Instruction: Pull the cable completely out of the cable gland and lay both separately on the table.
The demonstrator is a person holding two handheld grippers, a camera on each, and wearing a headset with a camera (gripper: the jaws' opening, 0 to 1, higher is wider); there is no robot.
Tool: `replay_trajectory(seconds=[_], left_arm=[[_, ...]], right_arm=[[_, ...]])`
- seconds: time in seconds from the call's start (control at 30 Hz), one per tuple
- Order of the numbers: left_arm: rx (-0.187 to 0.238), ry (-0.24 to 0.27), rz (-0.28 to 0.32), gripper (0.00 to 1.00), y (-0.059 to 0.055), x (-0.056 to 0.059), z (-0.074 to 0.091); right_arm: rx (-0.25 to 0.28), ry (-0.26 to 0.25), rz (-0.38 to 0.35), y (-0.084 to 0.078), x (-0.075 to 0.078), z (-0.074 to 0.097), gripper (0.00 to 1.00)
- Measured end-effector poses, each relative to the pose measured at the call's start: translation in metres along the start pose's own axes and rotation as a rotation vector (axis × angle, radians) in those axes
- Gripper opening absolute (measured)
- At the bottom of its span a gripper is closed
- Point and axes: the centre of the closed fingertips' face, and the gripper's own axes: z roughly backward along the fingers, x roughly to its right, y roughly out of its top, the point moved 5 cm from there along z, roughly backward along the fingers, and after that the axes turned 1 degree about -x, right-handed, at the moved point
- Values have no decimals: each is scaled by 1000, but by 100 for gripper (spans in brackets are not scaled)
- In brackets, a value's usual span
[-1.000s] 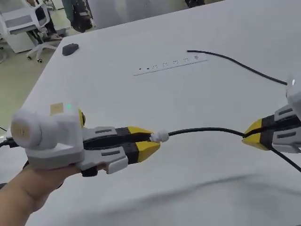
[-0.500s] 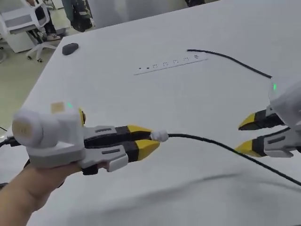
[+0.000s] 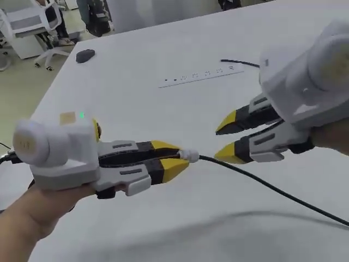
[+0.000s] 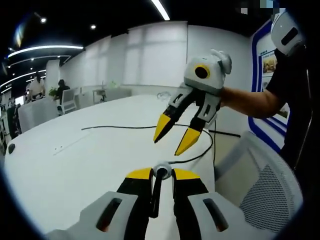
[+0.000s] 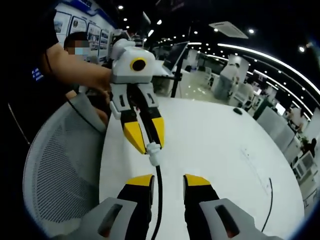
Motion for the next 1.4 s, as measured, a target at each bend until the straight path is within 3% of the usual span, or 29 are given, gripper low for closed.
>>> replay_trajectory(seconds=[0.23,0.37,0.57,0.87,1.07,1.2,1.23,1.33,1.4], left_arm=[[6,-2,-8,14,-1,0,5],[8,-10,-1,14,-2,1,7],[27,13,24,14,-10,-6,20],[114,72,75,14,-16,-22,58],[146,142,92,14,-30,-38,91],[191,226,114,14,-40,-53,120],[191,237,123,14,-43,-54,124],[198,340,121,14,-55,-67,142],[200,361,148,14,-63,-73,149]], right_arm=[[-39,81,39,1,-12,-26,10],[-49,92,61,0,-13,-35,0],[-78,89,101,0,-11,-43,0],[-129,75,91,-2,2,-47,0],[-207,53,84,-2,15,-58,0],[-203,13,17,8,32,-70,0],[-189,2,0,12,35,-73,0],[-112,-42,-103,34,47,-90,0],[-96,-62,-186,46,54,-103,0]])
